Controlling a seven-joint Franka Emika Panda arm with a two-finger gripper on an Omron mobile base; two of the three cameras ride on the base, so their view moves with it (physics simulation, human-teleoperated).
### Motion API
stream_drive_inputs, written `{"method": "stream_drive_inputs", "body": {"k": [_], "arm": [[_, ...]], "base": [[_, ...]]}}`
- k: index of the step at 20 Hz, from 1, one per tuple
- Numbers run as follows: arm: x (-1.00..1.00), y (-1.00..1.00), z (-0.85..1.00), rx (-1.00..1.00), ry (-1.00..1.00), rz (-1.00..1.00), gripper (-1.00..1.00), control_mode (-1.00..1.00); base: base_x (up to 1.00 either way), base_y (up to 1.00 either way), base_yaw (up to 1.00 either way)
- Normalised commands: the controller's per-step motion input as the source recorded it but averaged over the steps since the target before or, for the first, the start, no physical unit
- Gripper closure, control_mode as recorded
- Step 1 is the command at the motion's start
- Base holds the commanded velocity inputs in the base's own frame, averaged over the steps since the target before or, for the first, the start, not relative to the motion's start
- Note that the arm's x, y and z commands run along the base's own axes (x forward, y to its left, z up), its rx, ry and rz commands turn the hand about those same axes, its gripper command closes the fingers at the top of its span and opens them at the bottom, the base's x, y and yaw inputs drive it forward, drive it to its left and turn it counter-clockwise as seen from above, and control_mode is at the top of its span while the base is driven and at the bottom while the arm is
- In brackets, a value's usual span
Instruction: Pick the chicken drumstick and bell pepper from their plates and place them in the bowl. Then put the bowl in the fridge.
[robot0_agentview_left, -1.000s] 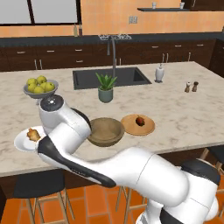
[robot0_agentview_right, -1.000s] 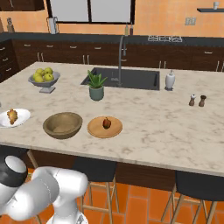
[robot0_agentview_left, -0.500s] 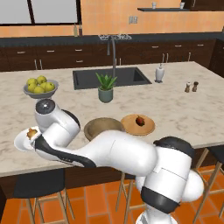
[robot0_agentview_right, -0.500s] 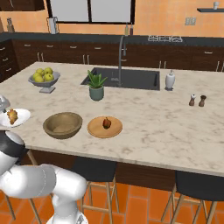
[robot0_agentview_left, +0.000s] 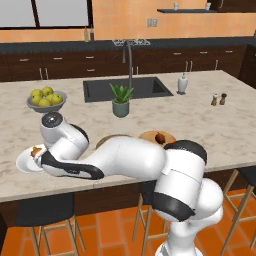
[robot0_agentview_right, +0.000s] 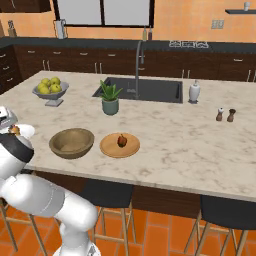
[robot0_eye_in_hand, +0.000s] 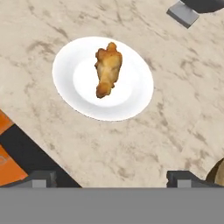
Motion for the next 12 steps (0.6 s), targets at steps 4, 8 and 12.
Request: {"method": "stream_drive_inputs", "body": {"k": [4,8,12], "arm": [[0.37,0.24,-0.27,0.03,0.02,0.00,-1.00,-1.00],[0.46,0.40,-0.18,0.00,0.05,-0.05,-1.00,-1.00],[0.49,0.43,-0.09,0.00,0.07,-0.08,-1.00,-1.00]], "base": [[0.00,0.00,0.00],[0.00,0.00,0.00],[0.00,0.00,0.00]]}}
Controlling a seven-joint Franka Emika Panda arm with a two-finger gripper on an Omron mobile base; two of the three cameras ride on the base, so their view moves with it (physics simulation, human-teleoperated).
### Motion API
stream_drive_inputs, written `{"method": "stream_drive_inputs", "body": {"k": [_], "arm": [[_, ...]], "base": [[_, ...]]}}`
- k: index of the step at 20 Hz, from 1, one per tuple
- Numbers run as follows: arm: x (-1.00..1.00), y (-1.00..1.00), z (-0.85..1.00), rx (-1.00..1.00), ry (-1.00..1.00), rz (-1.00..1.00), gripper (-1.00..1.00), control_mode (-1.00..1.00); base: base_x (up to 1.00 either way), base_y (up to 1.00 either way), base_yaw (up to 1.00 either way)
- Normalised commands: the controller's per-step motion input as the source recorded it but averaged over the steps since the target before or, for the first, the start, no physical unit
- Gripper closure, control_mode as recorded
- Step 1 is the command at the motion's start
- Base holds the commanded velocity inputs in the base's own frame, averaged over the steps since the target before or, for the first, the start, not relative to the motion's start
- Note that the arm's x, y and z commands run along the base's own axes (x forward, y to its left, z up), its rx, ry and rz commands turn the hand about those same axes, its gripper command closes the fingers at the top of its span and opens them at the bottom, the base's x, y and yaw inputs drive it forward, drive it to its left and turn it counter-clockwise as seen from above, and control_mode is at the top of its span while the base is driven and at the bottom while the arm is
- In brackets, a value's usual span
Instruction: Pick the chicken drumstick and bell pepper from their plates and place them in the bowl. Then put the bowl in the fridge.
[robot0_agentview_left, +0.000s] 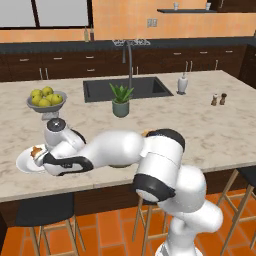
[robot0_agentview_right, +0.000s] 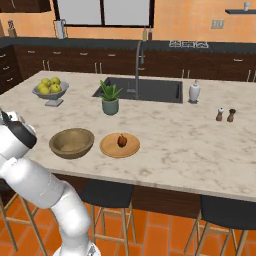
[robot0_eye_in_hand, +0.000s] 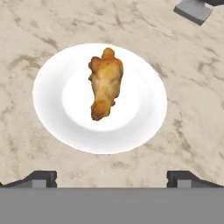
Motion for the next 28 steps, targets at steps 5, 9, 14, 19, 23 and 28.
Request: {"method": "stream_drive_inputs", "body": {"k": [5,9,14,19,23,28], "arm": [[0.22,0.26,0.00,-0.01,0.18,-0.02,-1.00,-1.00],[0.01,0.05,-0.16,-0.01,0.12,0.00,-1.00,-1.00],[0.07,0.03,-0.39,-0.02,0.02,0.00,-1.00,-1.00],[0.25,0.20,-0.29,0.00,0.00,0.00,-1.00,-1.00],[0.33,0.27,-0.30,0.00,0.00,0.00,-1.00,-1.00],[0.36,0.16,-0.26,0.00,-0.03,0.00,-1.00,-1.00]], "base": [[0.00,0.00,0.00],[0.00,0.00,0.00],[0.00,0.00,0.00],[0.00,0.00,0.00],[0.00,0.00,0.00],[0.00,0.00,0.00]]}}
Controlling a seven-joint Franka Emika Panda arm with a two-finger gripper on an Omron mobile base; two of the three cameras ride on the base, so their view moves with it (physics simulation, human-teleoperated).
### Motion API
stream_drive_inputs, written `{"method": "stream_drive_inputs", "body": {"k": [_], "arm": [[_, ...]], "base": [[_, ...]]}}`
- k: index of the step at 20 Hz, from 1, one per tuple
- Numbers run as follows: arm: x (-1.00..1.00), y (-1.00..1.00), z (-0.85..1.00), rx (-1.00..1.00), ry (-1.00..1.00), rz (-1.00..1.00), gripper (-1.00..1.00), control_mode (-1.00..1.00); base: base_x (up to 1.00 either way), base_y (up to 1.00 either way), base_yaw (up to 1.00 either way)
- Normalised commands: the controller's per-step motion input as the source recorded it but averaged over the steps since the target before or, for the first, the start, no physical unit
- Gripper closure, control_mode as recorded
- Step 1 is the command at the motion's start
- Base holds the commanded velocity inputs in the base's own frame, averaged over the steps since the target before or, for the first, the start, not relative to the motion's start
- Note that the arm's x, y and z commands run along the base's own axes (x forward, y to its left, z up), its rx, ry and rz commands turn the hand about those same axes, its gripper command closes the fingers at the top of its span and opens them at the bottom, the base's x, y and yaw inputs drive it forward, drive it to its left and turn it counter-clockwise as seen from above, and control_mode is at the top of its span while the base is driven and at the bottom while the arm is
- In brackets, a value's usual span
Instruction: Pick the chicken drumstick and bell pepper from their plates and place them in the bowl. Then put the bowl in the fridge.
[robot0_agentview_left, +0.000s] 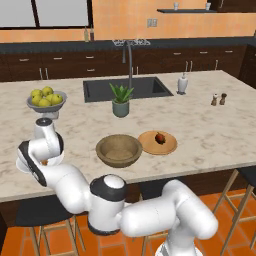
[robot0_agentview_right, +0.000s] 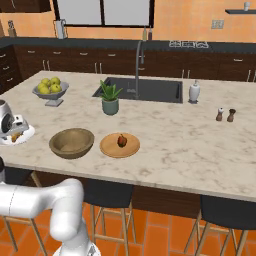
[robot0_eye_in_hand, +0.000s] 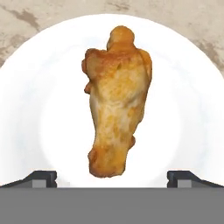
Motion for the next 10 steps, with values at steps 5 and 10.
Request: {"method": "stream_drive_inputs", "body": {"k": [5,10], "arm": [[0.23,0.04,-0.28,0.00,-0.03,0.00,-1.00,-1.00],[0.23,0.08,-0.33,0.00,-0.01,0.00,1.00,-1.00]], "base": [[0.00,0.00,0.00],[0.00,0.00,0.00]]}}
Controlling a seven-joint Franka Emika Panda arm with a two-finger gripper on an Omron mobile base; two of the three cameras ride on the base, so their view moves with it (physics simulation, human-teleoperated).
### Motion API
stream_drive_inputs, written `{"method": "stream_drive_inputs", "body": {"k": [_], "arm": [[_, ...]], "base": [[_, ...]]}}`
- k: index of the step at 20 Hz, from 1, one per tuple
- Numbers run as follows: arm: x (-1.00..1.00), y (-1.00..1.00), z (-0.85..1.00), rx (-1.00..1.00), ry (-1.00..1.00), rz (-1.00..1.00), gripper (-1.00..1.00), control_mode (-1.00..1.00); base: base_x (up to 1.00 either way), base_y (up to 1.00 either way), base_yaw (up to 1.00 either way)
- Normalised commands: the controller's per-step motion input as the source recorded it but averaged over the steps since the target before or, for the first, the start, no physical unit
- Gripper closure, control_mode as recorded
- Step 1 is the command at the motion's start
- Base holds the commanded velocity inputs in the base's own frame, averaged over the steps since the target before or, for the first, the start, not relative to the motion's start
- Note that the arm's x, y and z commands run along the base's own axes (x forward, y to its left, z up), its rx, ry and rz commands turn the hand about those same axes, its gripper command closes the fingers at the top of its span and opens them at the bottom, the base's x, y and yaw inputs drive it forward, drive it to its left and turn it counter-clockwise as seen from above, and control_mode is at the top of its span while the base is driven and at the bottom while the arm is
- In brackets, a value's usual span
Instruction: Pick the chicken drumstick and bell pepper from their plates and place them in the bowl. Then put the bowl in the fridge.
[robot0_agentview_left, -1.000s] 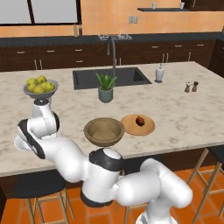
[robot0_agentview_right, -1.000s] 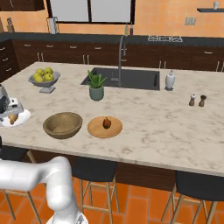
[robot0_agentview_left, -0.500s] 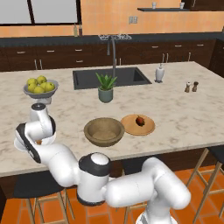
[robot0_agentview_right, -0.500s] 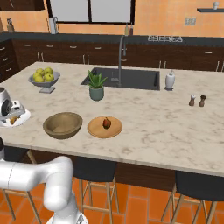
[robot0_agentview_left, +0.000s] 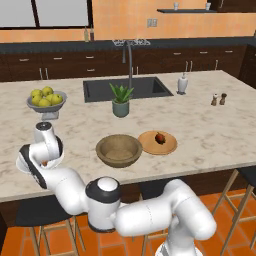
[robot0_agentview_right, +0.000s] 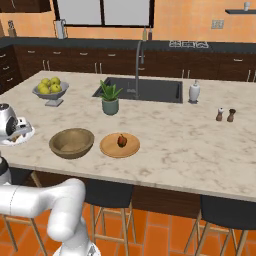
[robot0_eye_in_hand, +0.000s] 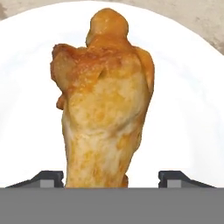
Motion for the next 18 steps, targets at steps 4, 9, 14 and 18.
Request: {"method": "stream_drive_inputs", "body": {"k": [4,9,14,18], "arm": [[0.00,0.00,-0.06,-0.02,-0.03,0.00,1.00,-1.00],[-0.08,-0.07,0.02,0.00,-0.01,0.00,1.00,-1.00],[-0.88,-0.78,0.31,0.05,-0.18,-0.07,1.00,-1.00],[-0.83,-1.00,0.64,0.13,-0.19,-0.12,1.00,-1.00]], "base": [[0.00,0.00,0.00],[0.00,0.00,0.00],[0.00,0.00,0.00],[0.00,0.00,0.00]]}}
